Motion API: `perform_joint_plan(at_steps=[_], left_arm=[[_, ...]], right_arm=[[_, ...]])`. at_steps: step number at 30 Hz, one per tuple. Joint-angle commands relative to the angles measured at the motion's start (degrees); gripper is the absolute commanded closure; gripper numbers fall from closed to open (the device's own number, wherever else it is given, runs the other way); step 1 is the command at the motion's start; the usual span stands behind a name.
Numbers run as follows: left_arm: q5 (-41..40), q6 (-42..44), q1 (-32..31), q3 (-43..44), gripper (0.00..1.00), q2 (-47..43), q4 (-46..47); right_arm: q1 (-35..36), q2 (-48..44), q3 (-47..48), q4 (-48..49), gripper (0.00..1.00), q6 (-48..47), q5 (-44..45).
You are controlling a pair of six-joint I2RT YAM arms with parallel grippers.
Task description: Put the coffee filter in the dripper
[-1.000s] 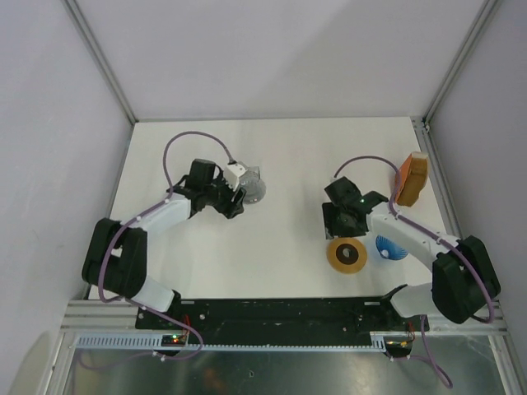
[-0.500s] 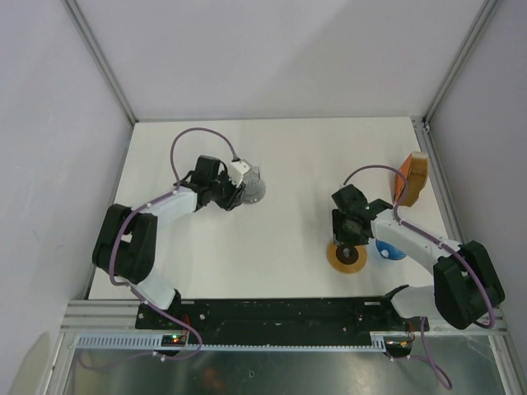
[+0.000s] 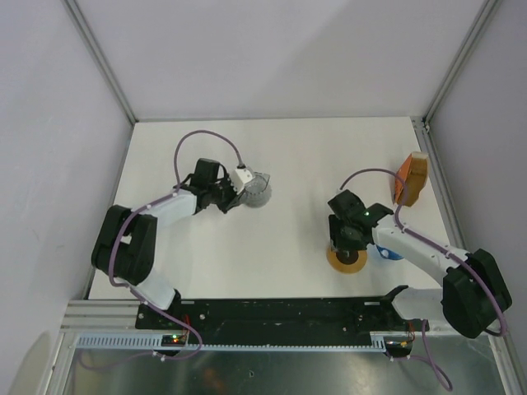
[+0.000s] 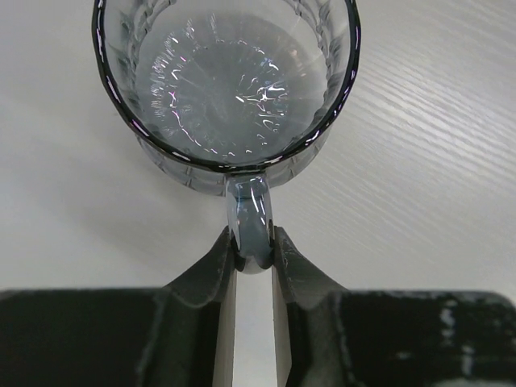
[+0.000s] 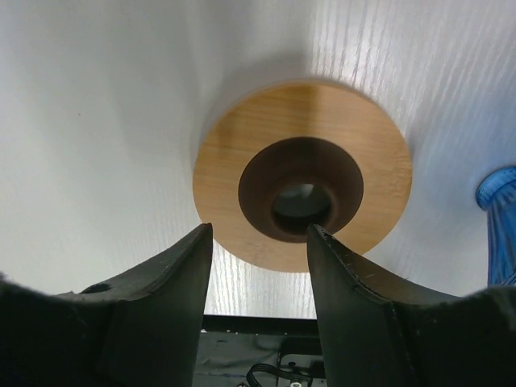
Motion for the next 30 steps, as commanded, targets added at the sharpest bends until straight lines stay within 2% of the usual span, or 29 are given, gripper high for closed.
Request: perform_joint_plan(at_steps=[1, 7, 12, 17, 21, 24, 30], left_arm=[[7.11, 10.8, 0.01, -3.69, 1.0, -6.39, 0.32], [14.52, 14.43, 0.02, -5.38, 1.0, -8.15, -2.93], [15.29, 14.34, 0.01, -4.39, 0.99, -6.34, -4.85], [15.92, 16.36, 0.02, -4.07, 0.75, -6.66, -6.58], [16.5, 16.17, 0.1, -3.28, 0.63, -6.62, -6.7], [15.95, 15.74, 0.19, -2.77, 0.52, -6.3, -6.73], [15.47, 13.84, 1.8, -1.74, 0.07, -8.89, -6.87]], right_arm=[[2.93, 1.2, -0.46, -2.67, 0.46, 3.25, 2.76], [3.23, 2.98, -1.37, 0.19, 0.51, 3.34, 3.69], [2.18, 4.9, -2.88, 4.02, 0.57, 2.58, 2.03], [1.19, 5.63, -4.38, 6.23, 0.71, 1.99, 0.69], [0.95, 6.04, -4.43, 7.74, 0.81, 1.04, -1.03], [0.93, 5.76, -4.39, 8.51, 0.96, -0.42, -2.22], [0.84, 4.18, -1.17, 8.15, 1.0, -4.21, -3.22]])
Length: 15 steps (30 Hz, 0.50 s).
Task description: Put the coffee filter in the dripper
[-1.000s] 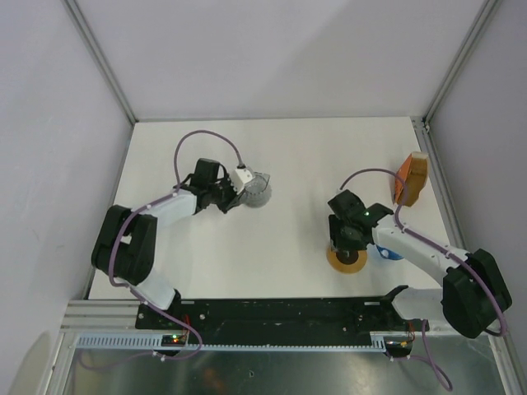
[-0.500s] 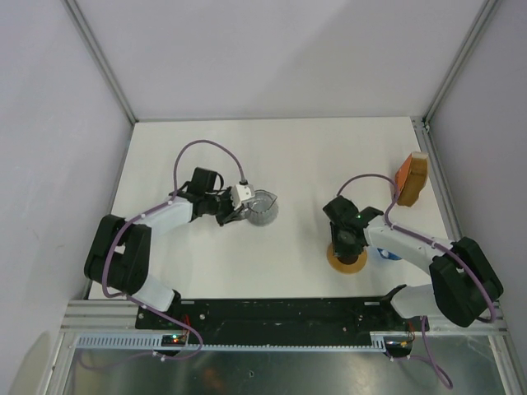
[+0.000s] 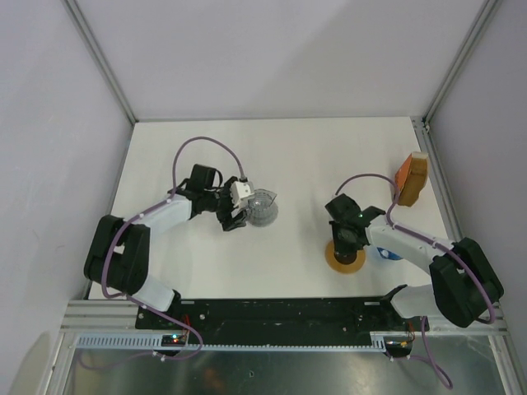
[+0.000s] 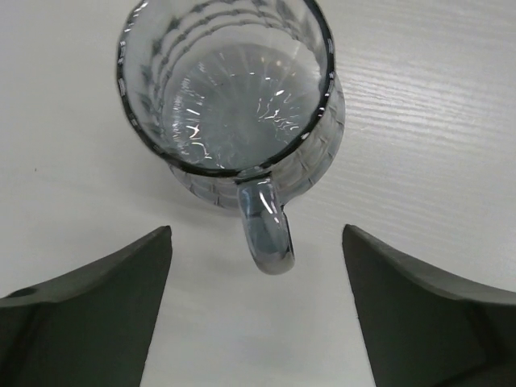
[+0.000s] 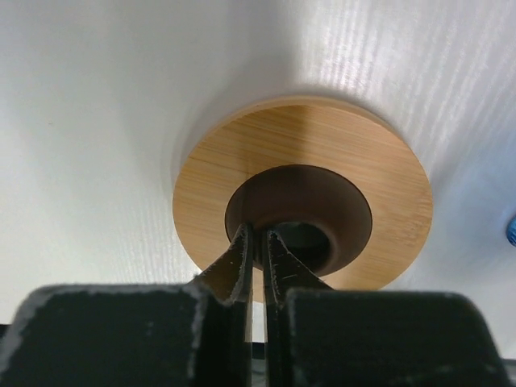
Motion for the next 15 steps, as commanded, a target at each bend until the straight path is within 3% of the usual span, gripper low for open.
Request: perform_joint_plan(at_steps=[1, 10, 15], left_arm=[[0.84, -1.46, 1.68, 2.86, 0.04, -3.81, 0.17], [-4.24, -10.76, 5.19, 4.97, 0.0, -12.08, 0.06], [-12.3, -17.41, 8.22, 7.92, 0.0, -10.94, -0.04]], right_arm=[[0.11, -0.51, 3.57, 2.64, 1.0, -3.47, -2.25], [0.9, 6.59, 22.87, -4.69, 1.0, -13.11, -1.28], [2.43, 11.99, 35.41, -8.47, 1.0, -17.84, -4.17]])
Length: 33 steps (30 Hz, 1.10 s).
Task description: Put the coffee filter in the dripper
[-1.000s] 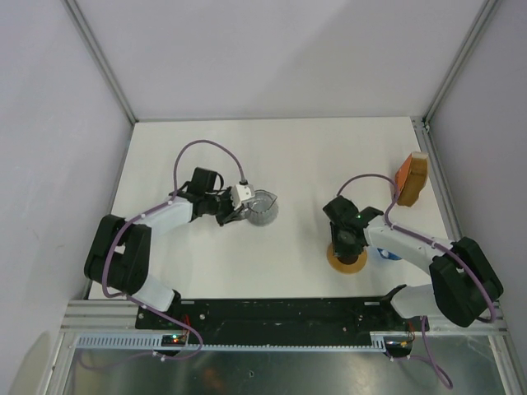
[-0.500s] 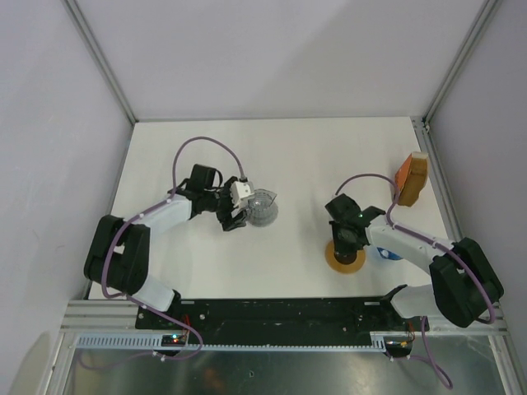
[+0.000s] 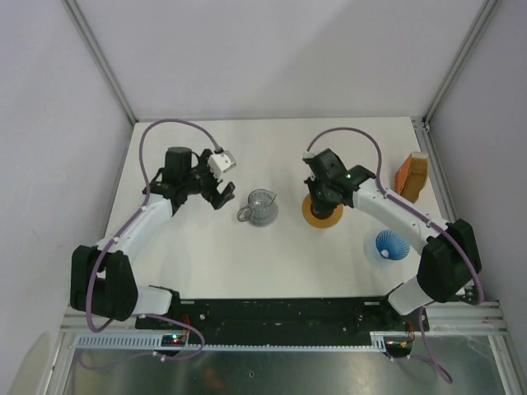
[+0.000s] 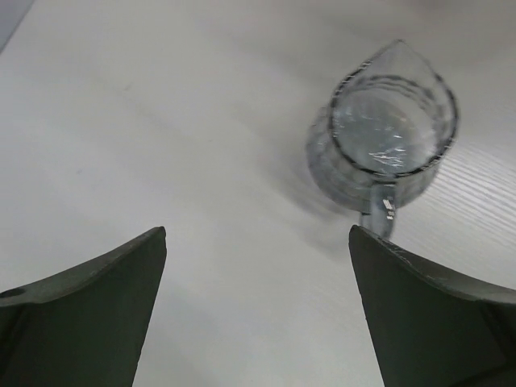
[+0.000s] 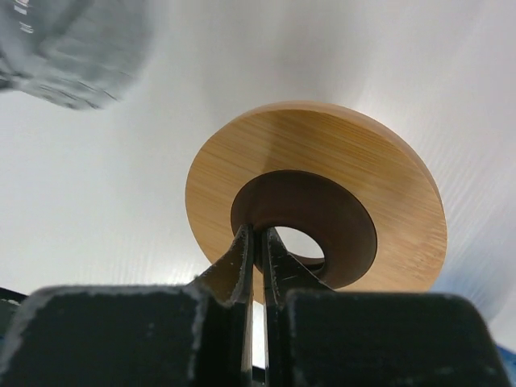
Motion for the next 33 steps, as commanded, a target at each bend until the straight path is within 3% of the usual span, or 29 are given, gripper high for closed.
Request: perform_joint_plan(at_steps=[1, 12, 21, 33], left_arm=[[-7.65, -8.45, 3.08, 3.79, 0.01, 0.52, 0.48], [-8.01, -13.98, 9.32, 5.3, 0.0, 3.84, 0.44], [-7.37, -14.19, 9.45, 4.52, 0.0, 3.75, 0.37], [-6.3, -14.31, 9.41, 4.23, 0.0, 3.74, 0.19]], right_arm=[[1.42, 3.76, 10.12, -3.61, 1.0, -5.99, -2.77], [5.02, 17.14, 30.02, 0.37, 1.0, -4.68, -19.01], [7.39, 32.25, 46.41, -7.57, 1.0, -3.39, -24.5], [7.4, 36.41, 46.26, -9.82, 1.0, -4.23, -23.99]])
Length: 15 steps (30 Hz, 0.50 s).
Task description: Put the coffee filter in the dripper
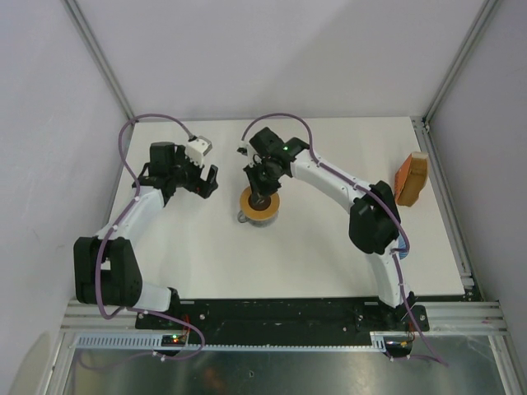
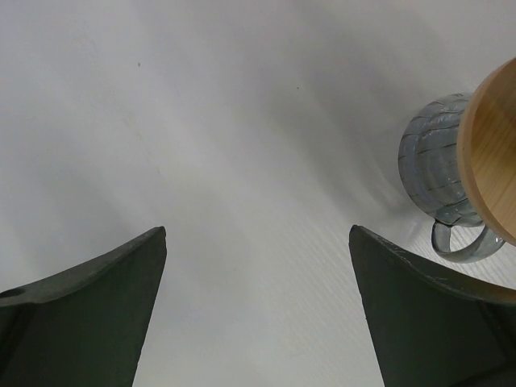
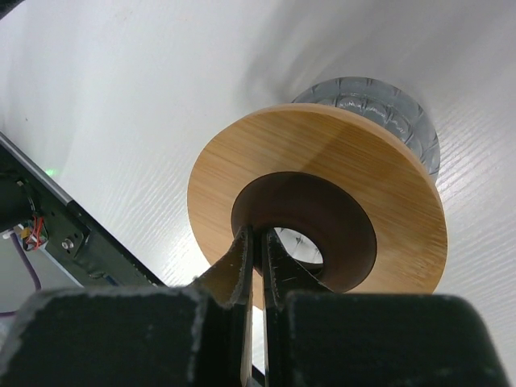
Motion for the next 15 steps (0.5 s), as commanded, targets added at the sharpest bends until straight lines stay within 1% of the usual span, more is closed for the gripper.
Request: perform_joint_plan(at_steps=[1, 8, 9, 10, 12, 13, 15], left_arm=[[1.03, -0.95, 0.25, 0.94, 0.0, -0.4, -0.1], [1.48, -0.75, 0.27, 1.06, 0.0, -0.49, -0.35], [1.64, -0.76, 0.3, 1.06, 0.0, -0.42, -0.38], [1.75, -0.77, 0.31, 1.14, 0.0, -0.39, -0.36], [1.98, -0.66, 0.32, 1.21, 0.0, -0.21, -0.43], [1.97, -0.63, 0.28, 1.18, 0.0, -0.19, -0.42], [2.1, -0.58, 0.31, 1.11, 0.0, -0.05, -0.55]], right_arm=[[-0.68, 0.88, 1.83, -0.21, 1.0, -0.23, -1.57], [-0.92, 1.74, 2.45, -0.34, 1.0, 0.12, -1.15], [-1.02, 1.63, 2.45, -0.41, 0.98, 0.15, -1.09], [-1.07, 1.48, 2.5, -0.45, 0.94, 0.16, -1.14], [-1.02, 1.17, 2.71, -0.48, 0.82, 0.15, -1.52], [-0.98, 0.99, 2.84, -0.48, 0.75, 0.21, -1.54], [-0.96, 0.59, 3.17, -0.37, 0.66, 0.25, -1.4]])
